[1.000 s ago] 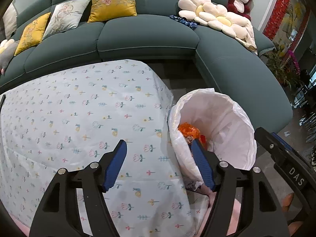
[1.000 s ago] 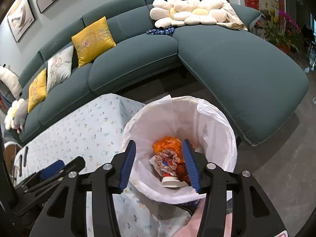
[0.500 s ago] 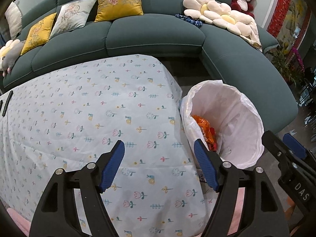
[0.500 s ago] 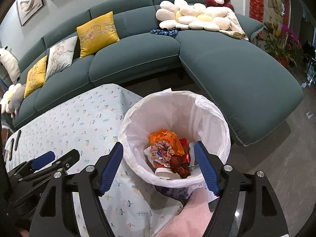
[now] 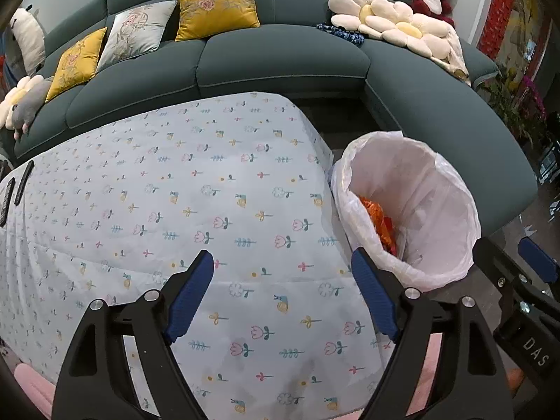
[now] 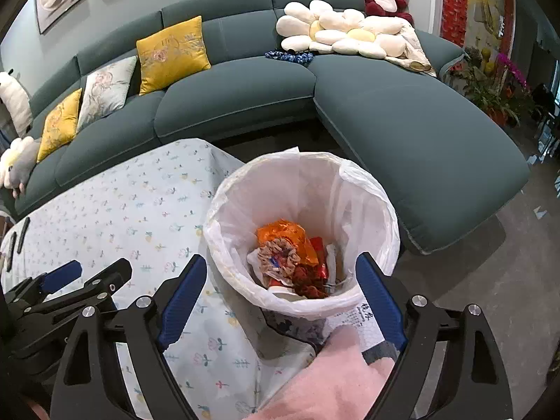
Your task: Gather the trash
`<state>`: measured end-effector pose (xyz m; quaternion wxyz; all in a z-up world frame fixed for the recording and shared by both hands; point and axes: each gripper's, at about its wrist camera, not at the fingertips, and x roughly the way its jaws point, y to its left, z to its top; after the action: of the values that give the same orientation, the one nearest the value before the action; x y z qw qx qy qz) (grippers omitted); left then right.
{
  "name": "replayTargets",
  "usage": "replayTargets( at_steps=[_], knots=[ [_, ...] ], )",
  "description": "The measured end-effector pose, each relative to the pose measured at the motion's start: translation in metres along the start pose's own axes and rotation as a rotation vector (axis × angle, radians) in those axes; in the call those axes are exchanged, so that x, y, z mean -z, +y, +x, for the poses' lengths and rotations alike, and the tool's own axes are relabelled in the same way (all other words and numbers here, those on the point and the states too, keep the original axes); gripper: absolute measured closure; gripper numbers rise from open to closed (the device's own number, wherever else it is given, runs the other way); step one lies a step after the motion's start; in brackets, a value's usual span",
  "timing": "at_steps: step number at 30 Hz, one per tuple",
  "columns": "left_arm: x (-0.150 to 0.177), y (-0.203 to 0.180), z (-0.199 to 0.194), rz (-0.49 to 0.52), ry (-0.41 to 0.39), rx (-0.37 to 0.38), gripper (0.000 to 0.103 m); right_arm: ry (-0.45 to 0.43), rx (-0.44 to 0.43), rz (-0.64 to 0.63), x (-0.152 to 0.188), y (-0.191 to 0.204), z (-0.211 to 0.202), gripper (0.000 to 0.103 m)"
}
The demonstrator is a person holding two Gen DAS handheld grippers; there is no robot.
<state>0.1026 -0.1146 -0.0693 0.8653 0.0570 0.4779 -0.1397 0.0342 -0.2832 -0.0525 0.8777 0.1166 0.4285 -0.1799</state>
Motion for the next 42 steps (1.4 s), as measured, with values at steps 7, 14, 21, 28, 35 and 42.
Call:
replayTargets(
  at_steps=[7, 14, 21, 28, 35, 42],
  knots=[
    [0.008, 0.003, 0.004, -0.016, 0.012, -0.017, 0.025, 0.002, 0.024, 0.009, 0.008, -0.007, 0.001, 0.011],
    [0.011, -0.001, 0.002, -0.003, -0.002, -0.039, 0.015, -0.004, 0.049, -0.008, 0.012, -0.006, 0.003, 0.007],
    [0.013, -0.003, 0.004, 0.006, -0.002, -0.052, 0.015, -0.007, 0.069, -0.014, 0.015, -0.007, 0.005, 0.007],
    [0.016, -0.008, 0.005, 0.024, -0.010, -0.052, 0.015, -0.008, 0.079, -0.018, 0.016, -0.008, 0.007, 0.007],
    [0.017, -0.011, 0.004, 0.035, -0.017, -0.053, 0.015, -0.006, 0.087, -0.020, 0.018, -0.007, 0.008, 0.007],
    [0.019, -0.015, 0.000, 0.039, -0.032, -0.066, 0.015, -0.008, 0.095, -0.022, 0.020, -0.008, 0.008, 0.007]
  ],
)
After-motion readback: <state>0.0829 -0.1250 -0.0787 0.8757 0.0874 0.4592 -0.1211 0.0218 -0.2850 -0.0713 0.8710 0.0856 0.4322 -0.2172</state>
